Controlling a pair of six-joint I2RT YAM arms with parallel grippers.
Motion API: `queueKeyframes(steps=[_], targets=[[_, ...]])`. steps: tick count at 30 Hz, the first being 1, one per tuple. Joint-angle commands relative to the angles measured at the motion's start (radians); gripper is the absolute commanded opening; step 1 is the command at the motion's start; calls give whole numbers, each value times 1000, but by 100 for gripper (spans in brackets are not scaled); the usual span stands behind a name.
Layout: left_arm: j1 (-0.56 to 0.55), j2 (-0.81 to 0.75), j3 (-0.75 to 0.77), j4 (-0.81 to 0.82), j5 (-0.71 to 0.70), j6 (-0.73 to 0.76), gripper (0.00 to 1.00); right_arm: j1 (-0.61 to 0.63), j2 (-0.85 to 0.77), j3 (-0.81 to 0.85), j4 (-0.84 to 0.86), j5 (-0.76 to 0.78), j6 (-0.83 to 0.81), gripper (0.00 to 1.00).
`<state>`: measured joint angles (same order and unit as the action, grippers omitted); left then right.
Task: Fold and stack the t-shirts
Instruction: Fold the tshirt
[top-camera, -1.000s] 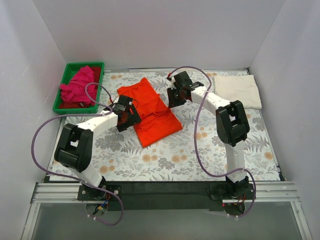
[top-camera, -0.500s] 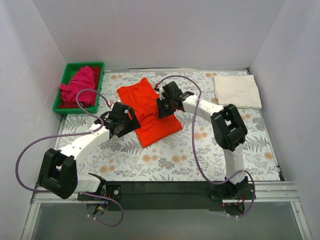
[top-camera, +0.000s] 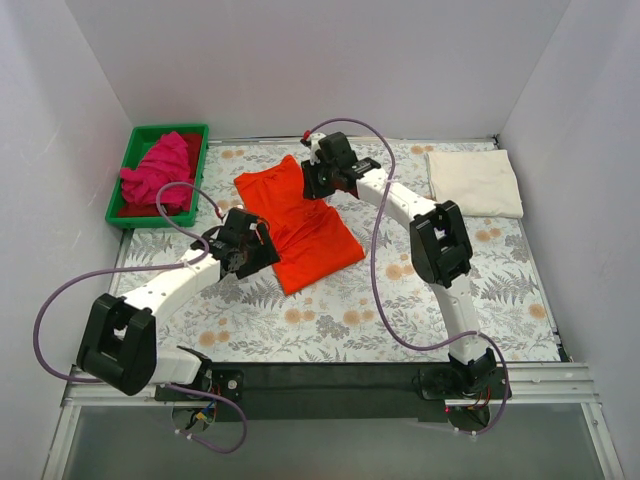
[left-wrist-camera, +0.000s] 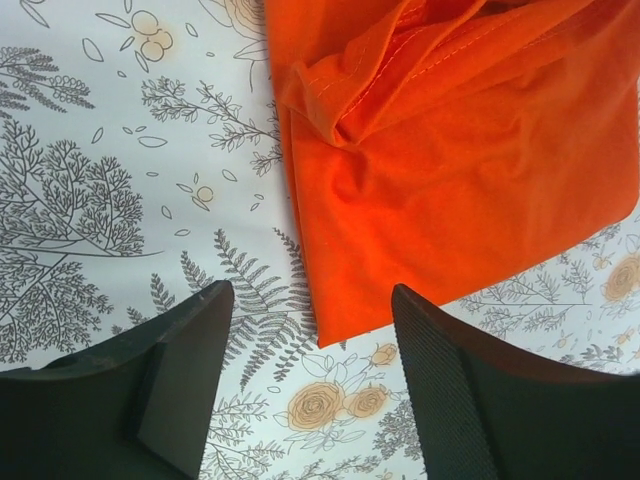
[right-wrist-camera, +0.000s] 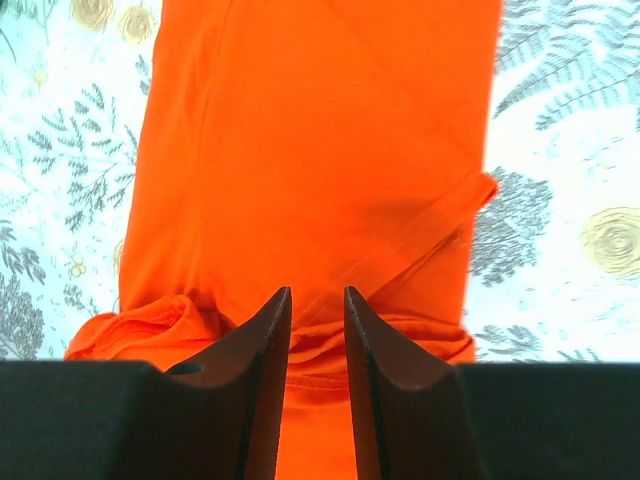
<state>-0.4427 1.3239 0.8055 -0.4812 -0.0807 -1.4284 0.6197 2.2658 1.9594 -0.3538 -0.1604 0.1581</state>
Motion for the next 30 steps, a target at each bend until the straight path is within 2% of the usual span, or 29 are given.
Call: queueKeyframes(steps=[1, 3, 5, 6, 10, 19, 25, 30], targets=[[-4, 27, 21, 33, 16, 25, 59, -26, -35, 21, 12, -14, 8, 30], [-5, 70, 47, 38, 16, 32, 45, -31, -69, -39, 12, -14, -6, 30], [-7, 103, 66, 47, 15, 42, 39, -32, -127, -86, 13, -16, -12, 30], [-5, 132, 86, 50, 13, 43, 31, -34, -146, -146, 13, -13, -18, 30], [-7, 201, 132, 55, 1, 45, 20, -37, -265, -295, 35, -4, -26, 30], [-8, 340, 221, 84, -86, 26, 13, -52, -434, -549, 88, -5, -15, 30], [12, 428, 317, 69, -178, 3, 12, -55, -495, -629, 104, -8, -14, 30], [59, 486, 429, 67, -202, -17, 13, -55, -525, -700, 121, -10, -14, 30]])
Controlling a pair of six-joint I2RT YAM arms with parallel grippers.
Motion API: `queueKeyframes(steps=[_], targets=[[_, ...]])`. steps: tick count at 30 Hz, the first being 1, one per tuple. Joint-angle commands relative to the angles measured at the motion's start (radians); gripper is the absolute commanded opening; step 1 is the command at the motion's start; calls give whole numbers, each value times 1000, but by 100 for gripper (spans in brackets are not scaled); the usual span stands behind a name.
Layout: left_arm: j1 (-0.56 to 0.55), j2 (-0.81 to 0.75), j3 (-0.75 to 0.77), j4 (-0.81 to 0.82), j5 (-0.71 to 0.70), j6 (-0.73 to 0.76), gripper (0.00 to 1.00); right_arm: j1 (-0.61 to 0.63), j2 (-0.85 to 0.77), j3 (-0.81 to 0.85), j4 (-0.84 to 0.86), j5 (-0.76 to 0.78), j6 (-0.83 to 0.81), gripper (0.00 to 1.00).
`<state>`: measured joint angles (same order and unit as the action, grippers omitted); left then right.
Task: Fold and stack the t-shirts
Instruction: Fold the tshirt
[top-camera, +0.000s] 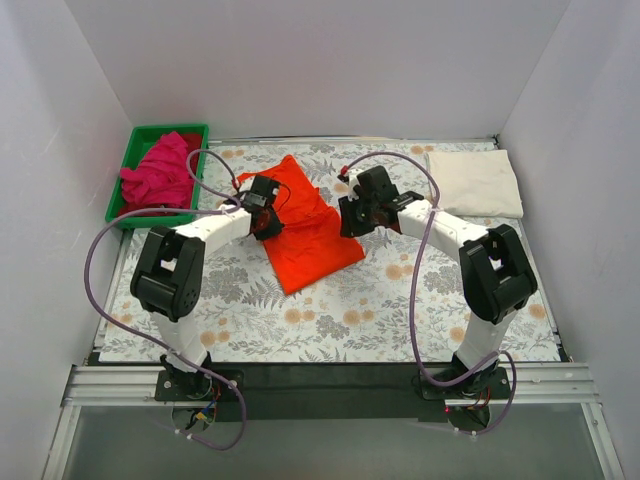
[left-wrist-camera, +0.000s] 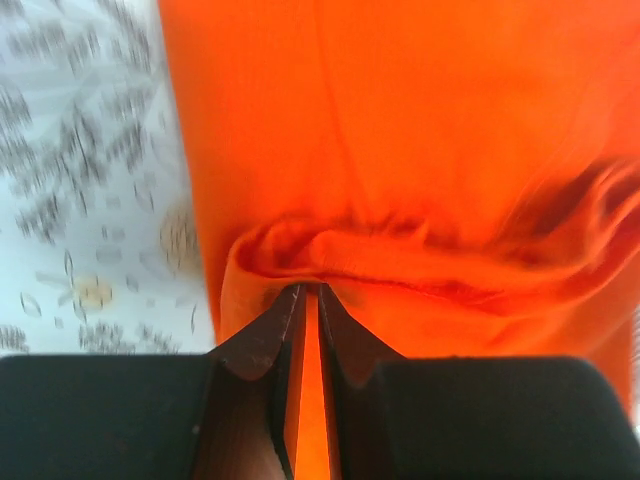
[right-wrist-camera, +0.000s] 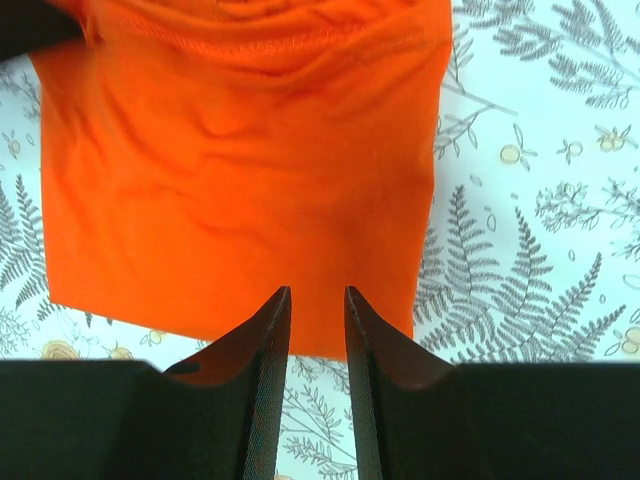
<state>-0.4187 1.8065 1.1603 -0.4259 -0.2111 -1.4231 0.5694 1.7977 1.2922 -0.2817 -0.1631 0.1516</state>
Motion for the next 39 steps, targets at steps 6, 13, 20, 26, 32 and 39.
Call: queueKeyframes(steps=[6, 13, 20, 26, 32, 39], targets=[[142, 88, 165, -13, 15, -73, 18, -8, -78, -99, 84, -38, 8, 30], [146, -18, 83, -8, 85, -88, 39, -54, -54, -74, 154, -151, 54, 30], [124, -263, -82, 13, 87, -70, 50, -60, 95, 79, 191, -326, 59, 28], [120, -380, -181, 29, 99, -39, 49, -55, 230, 169, 239, -478, 71, 24], [120, -398, -249, 67, 153, -34, 49, -49, 360, 294, 237, -562, 72, 24], [118, -378, -284, 104, 185, -36, 47, -54, 485, 449, 234, -543, 101, 24]])
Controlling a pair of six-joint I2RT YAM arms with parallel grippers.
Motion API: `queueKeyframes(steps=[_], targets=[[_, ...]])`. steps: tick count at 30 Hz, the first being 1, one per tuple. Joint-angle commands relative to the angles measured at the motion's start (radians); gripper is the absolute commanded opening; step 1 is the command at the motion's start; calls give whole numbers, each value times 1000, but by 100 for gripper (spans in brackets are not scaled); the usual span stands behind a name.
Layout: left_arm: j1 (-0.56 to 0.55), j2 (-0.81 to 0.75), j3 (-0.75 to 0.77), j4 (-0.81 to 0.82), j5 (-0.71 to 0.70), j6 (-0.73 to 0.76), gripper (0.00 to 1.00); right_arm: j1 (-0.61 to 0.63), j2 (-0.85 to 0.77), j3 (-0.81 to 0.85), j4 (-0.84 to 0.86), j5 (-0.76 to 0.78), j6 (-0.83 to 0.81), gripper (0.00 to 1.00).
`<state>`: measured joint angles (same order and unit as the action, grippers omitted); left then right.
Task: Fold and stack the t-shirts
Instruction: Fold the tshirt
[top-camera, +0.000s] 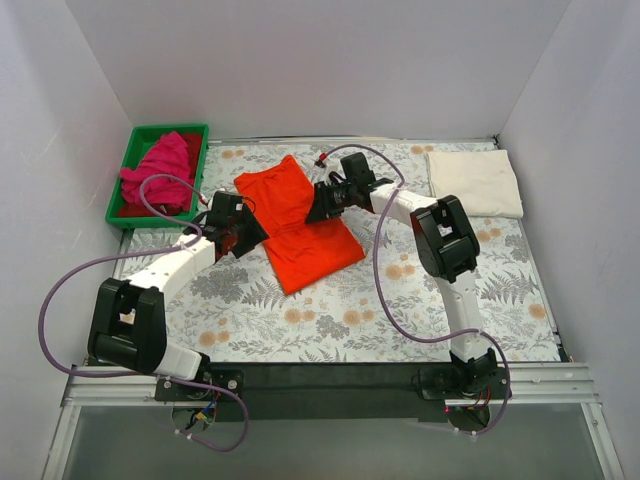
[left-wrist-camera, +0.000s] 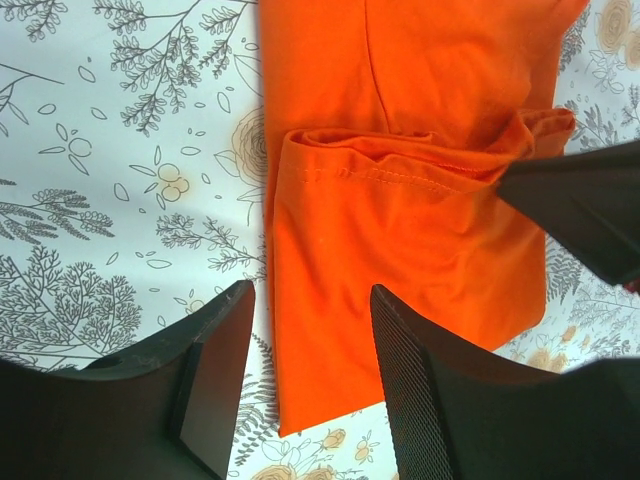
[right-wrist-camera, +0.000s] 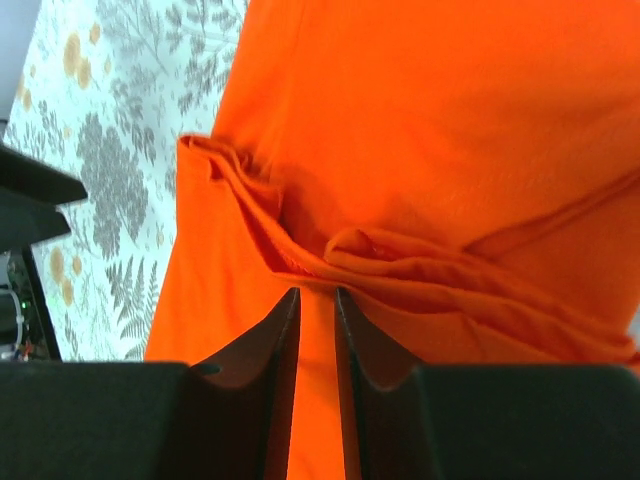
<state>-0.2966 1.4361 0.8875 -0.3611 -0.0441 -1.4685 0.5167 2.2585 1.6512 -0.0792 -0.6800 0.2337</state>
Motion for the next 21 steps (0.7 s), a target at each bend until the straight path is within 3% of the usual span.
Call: queueKeyframes(steps=[1, 6, 10, 18, 21], targets=[[-3, -6, -13, 42, 23, 10, 47, -7, 36, 107, 32, -17, 29, 24], [-4, 6, -30, 53, 42, -1, 46, -29, 105, 216, 33, 23, 91, 24], [-7, -34, -33, 47, 78, -3, 47, -53, 46, 171, 33, 2, 118, 25], [-117, -114, -59, -13, 189, -79, 47, -55, -276, -218, 70, -36, 137, 25], [-169, -114, -91, -3, 254, -117, 40, -47, -350, -382, 178, -108, 196, 26]])
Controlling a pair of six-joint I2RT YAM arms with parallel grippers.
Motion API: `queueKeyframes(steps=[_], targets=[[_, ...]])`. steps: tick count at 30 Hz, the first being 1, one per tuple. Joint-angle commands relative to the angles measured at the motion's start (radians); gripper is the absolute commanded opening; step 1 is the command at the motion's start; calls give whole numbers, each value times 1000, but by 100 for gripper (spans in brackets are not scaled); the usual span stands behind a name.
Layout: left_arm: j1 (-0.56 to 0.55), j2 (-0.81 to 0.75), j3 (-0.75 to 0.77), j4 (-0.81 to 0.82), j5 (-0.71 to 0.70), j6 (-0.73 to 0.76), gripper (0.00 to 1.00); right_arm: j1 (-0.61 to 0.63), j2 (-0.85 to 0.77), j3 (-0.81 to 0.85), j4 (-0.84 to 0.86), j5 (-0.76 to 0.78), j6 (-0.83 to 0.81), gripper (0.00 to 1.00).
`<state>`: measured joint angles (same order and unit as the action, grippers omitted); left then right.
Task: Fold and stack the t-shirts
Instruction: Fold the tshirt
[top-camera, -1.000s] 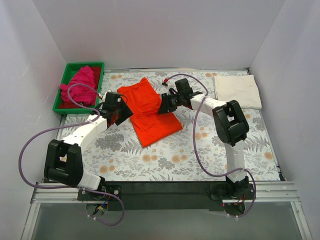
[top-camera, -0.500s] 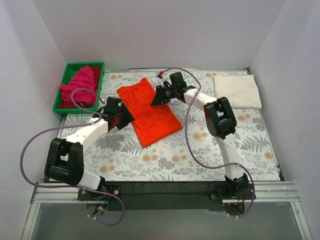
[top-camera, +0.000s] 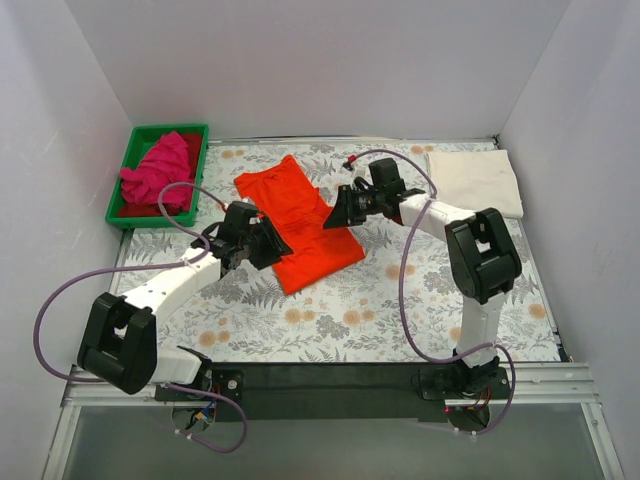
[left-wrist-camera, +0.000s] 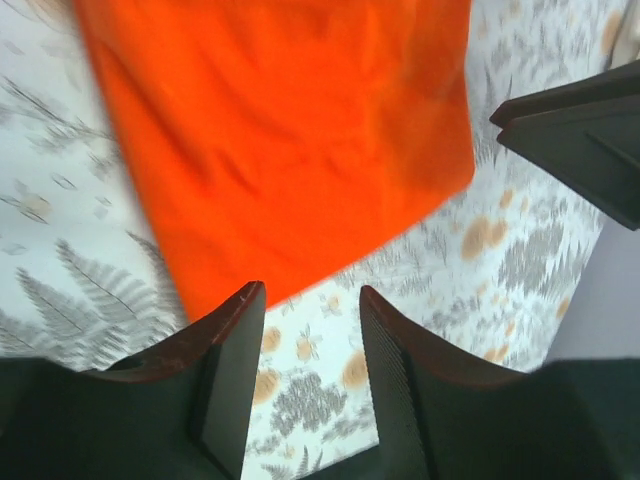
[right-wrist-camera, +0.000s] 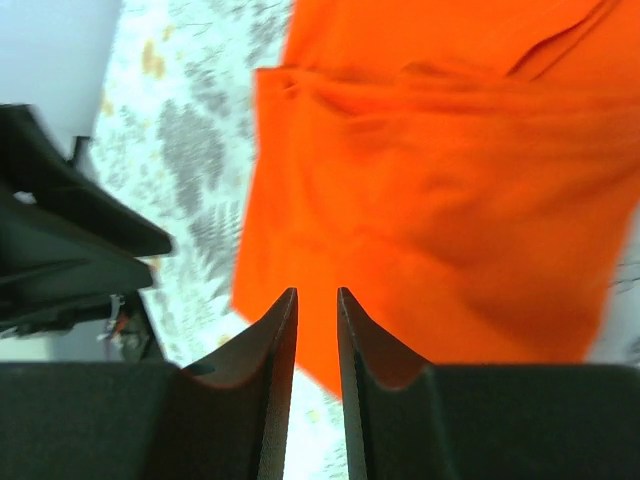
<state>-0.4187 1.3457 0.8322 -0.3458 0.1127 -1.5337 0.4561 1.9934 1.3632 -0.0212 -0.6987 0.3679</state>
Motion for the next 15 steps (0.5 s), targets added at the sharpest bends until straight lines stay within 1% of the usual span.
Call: queueKeyframes(steps=[1, 2, 5, 6, 10, 12, 15], targets=[[-58, -16, -47, -12, 110, -60, 38, 24, -97, -128, 142, -100, 75, 26], [-69, -8, -68, -2, 120, -69, 33, 32, -108, -181, 153, -108, 86, 26], [-94, 32, -107, 47, 157, -106, 26, 75, -111, -223, 155, -114, 78, 26], [-97, 62, -126, 66, 160, -112, 20, 82, -102, -230, 158, -114, 77, 25], [-98, 125, -156, 91, 151, -143, 12, 124, -50, -242, 202, -119, 71, 25], [-97, 145, -168, 94, 150, -147, 10, 127, 5, -237, 233, -139, 71, 24], [-98, 173, -191, 91, 125, -169, 5, 124, 76, -242, 242, -128, 54, 23]])
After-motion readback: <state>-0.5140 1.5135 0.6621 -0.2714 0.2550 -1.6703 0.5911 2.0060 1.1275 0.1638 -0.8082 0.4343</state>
